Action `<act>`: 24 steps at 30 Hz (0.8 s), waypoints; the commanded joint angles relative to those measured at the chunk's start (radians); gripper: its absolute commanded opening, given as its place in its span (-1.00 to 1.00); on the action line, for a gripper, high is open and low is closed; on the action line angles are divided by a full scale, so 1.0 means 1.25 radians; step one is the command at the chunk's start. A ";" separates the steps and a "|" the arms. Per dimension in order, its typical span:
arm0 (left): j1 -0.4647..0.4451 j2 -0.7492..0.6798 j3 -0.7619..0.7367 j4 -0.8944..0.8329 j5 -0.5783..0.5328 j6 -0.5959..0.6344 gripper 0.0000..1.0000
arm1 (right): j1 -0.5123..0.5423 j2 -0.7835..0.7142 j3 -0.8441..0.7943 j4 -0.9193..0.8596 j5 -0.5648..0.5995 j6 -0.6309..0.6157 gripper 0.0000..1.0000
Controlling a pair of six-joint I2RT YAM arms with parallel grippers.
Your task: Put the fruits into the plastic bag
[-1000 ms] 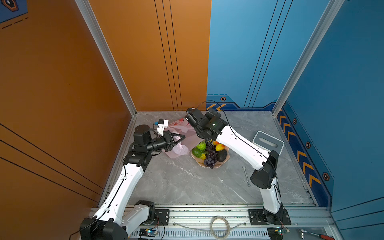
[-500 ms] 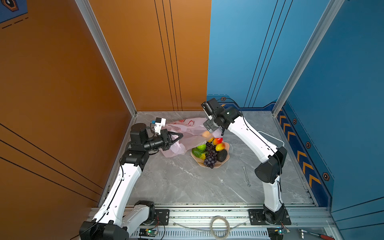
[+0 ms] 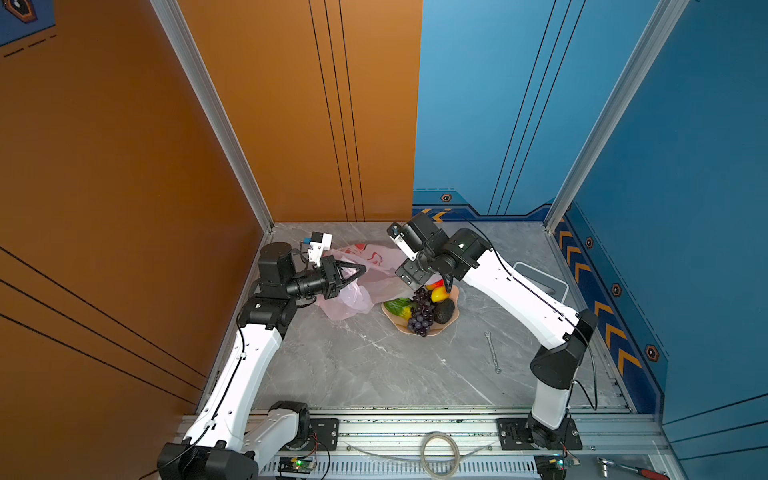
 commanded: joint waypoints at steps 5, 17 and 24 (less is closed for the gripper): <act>0.011 -0.004 0.050 -0.036 0.020 0.024 -1.00 | 0.040 0.022 -0.039 -0.031 0.049 -0.050 1.00; 0.017 -0.015 0.045 -0.044 0.022 0.029 -1.00 | 0.005 0.105 -0.068 -0.014 0.211 -0.058 1.00; 0.029 -0.019 0.039 -0.042 0.028 0.030 -1.00 | 0.003 0.088 -0.088 0.060 0.302 -0.068 0.99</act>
